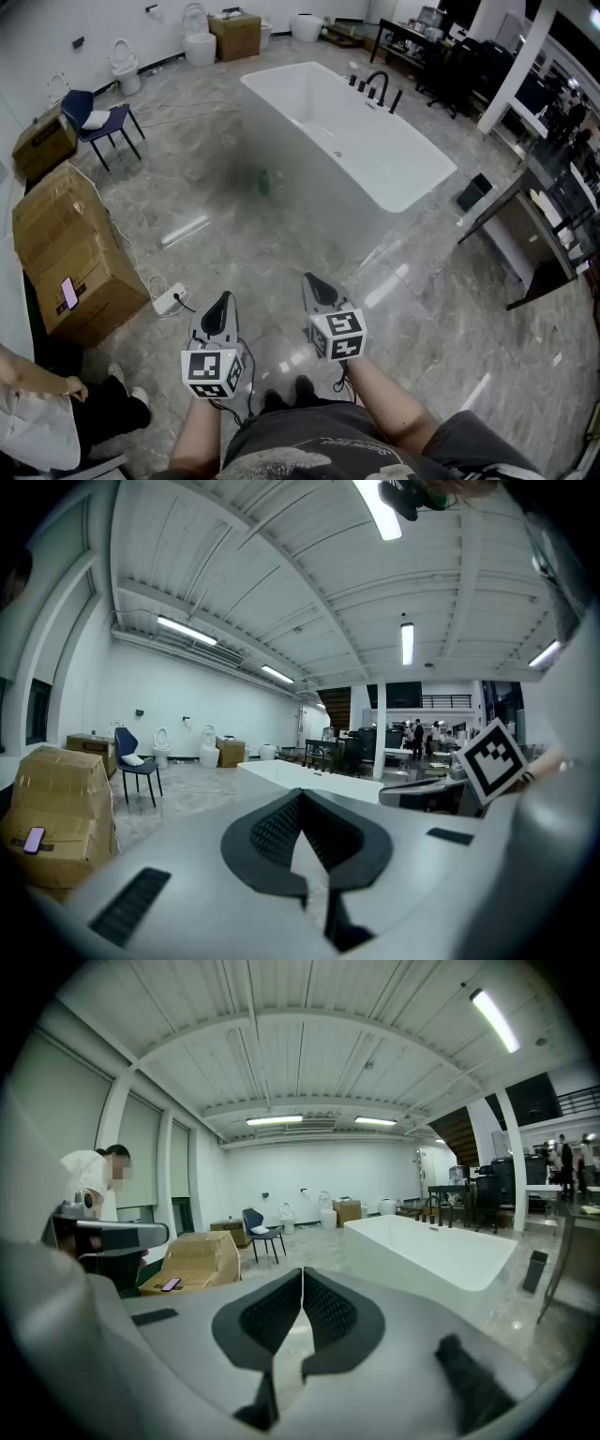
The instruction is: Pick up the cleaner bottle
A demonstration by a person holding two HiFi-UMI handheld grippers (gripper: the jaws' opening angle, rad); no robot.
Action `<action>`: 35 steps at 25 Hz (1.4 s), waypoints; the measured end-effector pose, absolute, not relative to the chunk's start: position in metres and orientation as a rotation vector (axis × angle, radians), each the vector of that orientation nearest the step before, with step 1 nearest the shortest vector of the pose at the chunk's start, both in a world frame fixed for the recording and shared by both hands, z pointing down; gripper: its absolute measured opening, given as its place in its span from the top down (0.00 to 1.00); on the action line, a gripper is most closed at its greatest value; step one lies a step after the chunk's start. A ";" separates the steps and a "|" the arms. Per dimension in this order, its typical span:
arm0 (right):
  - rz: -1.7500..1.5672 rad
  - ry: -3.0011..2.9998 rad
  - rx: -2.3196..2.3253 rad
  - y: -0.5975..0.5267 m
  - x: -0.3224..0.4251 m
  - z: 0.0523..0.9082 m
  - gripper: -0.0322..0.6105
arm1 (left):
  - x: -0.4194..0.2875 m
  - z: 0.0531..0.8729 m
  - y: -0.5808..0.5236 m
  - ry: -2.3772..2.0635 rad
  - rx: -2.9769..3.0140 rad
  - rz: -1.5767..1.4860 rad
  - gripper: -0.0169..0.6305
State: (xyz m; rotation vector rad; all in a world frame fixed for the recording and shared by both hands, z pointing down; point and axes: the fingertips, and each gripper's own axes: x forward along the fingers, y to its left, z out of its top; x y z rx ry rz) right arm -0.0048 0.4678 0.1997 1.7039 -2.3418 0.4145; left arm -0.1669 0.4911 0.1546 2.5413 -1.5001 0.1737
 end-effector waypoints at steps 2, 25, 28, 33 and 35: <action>0.403 -2.347 1.685 0.471 -0.009 0.199 0.90 | -0.166 0.152 0.495 -1.497 2.541 0.167 0.95; 0.393 -2.332 1.715 0.471 -0.011 0.214 0.90 | -0.200 0.181 0.490 -1.567 2.444 0.196 0.95; 0.439 -2.339 1.757 0.447 0.011 0.221 0.90 | -0.193 0.189 0.472 -1.597 2.432 0.249 0.95; 0.424 -2.381 1.704 0.388 0.049 0.239 0.90 | -0.159 0.203 0.427 -1.651 2.381 0.293 0.95; 0.438 -2.408 1.647 0.356 0.066 0.248 0.90 | -0.138 0.209 0.401 -1.691 2.354 0.318 0.95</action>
